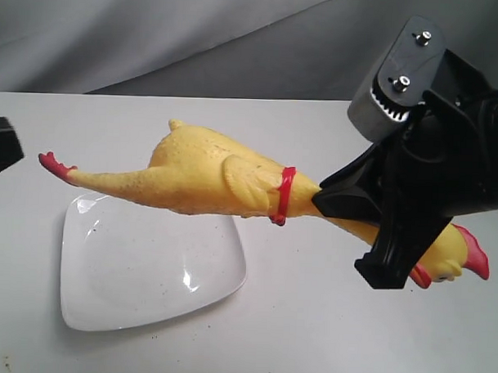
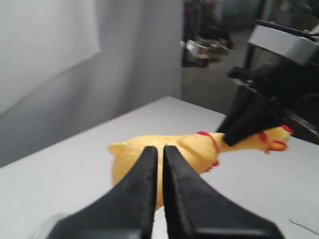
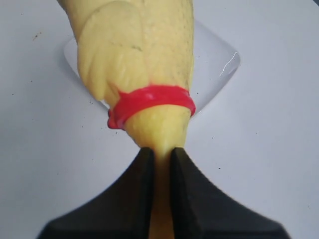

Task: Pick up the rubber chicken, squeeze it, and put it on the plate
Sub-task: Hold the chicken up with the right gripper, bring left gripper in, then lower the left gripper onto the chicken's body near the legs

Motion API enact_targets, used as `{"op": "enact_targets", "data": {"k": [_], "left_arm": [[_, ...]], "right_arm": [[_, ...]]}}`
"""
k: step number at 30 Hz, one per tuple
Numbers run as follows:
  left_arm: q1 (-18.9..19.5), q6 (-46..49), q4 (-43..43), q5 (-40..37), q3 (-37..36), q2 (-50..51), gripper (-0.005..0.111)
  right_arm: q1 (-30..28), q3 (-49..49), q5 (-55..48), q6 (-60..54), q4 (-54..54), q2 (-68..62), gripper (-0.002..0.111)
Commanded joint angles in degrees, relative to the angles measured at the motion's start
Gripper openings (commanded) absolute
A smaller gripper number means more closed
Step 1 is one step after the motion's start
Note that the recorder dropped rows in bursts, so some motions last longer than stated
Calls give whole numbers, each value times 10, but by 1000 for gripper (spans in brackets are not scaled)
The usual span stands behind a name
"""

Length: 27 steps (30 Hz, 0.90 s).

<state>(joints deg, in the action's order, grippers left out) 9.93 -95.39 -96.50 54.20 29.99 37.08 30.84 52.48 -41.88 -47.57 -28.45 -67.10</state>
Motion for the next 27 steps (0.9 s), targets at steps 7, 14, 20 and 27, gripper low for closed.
{"op": "enact_targets", "data": {"k": [7,14,20,27], "left_arm": [[1,29,-35,143,184,201,84],[-99,153,-35,90,208,297,78],[-214,299,-35,-113,208,297,66],[-273,355,-35,-196,176,304,66]], "right_arm": [[0,0,4,-2,-14,6,0],[0,0,4,-2,-14,6,0],[0,0,-8,-2,-15,6,0],[0,0,-8,-2,-15,6,0]]}}
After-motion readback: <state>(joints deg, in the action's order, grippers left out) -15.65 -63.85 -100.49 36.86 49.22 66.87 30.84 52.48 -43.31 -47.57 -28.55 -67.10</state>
